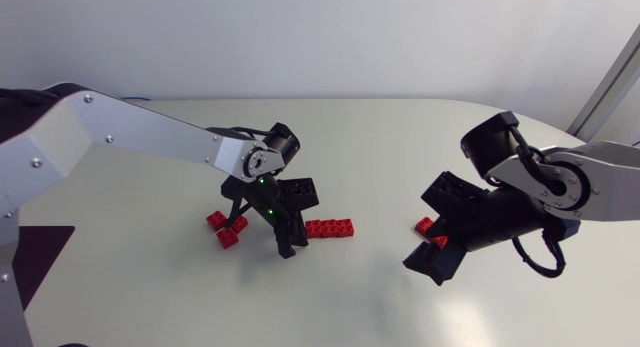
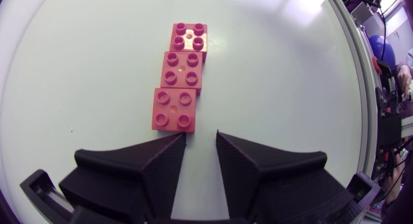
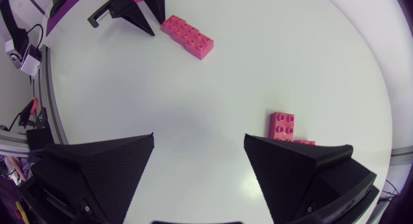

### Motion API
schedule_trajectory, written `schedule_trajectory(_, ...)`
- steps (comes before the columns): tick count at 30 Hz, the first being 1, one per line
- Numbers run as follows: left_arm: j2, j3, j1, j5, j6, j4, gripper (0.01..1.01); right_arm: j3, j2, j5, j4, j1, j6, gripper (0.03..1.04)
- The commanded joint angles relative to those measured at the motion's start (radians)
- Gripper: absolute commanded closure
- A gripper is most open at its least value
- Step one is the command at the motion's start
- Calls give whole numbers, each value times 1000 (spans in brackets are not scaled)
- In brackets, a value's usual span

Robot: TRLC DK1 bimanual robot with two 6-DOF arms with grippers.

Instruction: Sort duplo bricks by size, large to the right and small to the left

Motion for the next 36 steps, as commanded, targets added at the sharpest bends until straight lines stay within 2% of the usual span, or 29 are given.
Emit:
schedule_trajectory(1,28,44,0,-12,23,5,287,-8,6,0,-9,8,15,62)
schedule_trajectory(2,28,48,0,-14,23,5,215,-8,9,0,-6,8,15,62)
schedule_trajectory(7,38,79,0,-18,3,5,182,-1,21,0,-5,8,17,62)
schedule_trajectory(17,66,127,-12,-21,15,-4,192,0,22,2,-5,20,26,62)
schedule_trajectory(27,126,228,-11,-23,36,-93,225,9,27,2,-5,20,26,62)
schedule_trajectory(29,127,228,-15,-23,43,-102,323,9,27,2,-5,22,26,62)
schedule_trajectory(36,166,222,-57,-23,59,-138,777,3,12,3,-11,13,20,62)
